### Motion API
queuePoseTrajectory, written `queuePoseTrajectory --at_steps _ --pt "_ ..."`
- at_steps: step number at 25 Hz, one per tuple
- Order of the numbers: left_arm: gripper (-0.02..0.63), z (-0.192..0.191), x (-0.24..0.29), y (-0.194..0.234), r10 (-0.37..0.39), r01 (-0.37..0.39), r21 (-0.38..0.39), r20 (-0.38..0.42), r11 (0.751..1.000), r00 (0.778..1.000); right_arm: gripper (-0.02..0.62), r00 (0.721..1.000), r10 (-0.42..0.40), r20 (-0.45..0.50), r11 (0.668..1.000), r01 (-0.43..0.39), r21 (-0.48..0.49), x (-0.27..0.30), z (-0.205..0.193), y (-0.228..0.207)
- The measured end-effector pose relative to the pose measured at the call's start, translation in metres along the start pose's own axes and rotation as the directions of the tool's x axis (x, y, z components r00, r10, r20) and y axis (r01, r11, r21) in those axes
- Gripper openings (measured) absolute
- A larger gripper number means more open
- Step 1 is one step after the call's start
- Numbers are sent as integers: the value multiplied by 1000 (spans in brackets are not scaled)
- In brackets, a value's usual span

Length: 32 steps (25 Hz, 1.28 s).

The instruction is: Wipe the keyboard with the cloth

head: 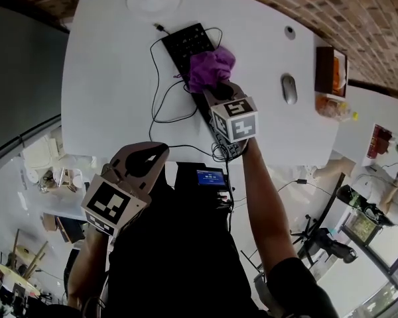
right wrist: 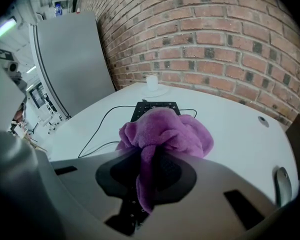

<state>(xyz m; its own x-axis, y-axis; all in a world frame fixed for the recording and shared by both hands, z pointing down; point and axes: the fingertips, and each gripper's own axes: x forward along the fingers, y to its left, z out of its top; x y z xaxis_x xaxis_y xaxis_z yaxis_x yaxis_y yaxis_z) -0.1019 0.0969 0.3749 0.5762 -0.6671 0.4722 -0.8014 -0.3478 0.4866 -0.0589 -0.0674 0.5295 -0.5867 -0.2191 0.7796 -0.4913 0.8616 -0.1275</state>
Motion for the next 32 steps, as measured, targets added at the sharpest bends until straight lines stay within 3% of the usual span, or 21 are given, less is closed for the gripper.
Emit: queuePoseTrajectory --at_steps 32 --pt "14 -3 45 -56 -62 64 32 -43 997 997 75 999 42 -15 997 -40 70 -59 -79 11"
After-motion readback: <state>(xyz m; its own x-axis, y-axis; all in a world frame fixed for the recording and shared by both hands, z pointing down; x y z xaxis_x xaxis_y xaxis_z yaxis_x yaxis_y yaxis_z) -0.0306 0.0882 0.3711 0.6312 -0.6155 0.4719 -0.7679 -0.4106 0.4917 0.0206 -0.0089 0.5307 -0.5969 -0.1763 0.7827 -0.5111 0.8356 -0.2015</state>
